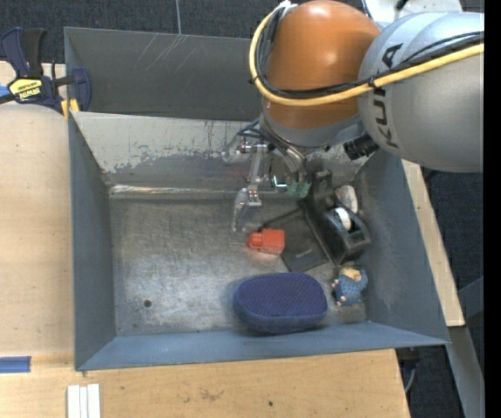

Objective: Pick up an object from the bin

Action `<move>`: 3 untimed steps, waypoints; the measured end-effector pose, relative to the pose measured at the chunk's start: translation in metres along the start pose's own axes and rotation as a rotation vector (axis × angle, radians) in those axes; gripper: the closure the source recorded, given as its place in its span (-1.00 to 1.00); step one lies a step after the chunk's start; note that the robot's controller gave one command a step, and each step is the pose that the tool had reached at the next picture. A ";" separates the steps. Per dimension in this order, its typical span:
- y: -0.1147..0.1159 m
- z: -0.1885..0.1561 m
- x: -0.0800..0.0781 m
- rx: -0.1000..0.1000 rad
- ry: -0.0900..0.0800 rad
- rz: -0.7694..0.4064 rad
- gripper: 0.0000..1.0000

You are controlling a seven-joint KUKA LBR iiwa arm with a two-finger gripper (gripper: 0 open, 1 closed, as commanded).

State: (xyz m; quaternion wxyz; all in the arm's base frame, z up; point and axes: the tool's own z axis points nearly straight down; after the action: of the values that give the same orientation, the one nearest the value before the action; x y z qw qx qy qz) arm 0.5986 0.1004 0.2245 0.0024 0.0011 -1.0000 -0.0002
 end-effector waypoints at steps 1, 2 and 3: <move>-0.069 0.100 0.020 0.003 0.001 0.127 -1.00; -0.117 0.153 0.007 -0.002 -0.011 0.018 -1.00; -0.116 0.147 0.002 -0.001 -0.029 0.018 1.00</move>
Offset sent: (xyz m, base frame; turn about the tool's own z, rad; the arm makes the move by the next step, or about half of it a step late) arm -0.0188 -0.0651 -0.0961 0.1210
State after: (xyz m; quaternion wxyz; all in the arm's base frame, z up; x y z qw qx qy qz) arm 0.5958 -0.0154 0.0775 -0.0121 -0.0080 -0.9999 -0.0008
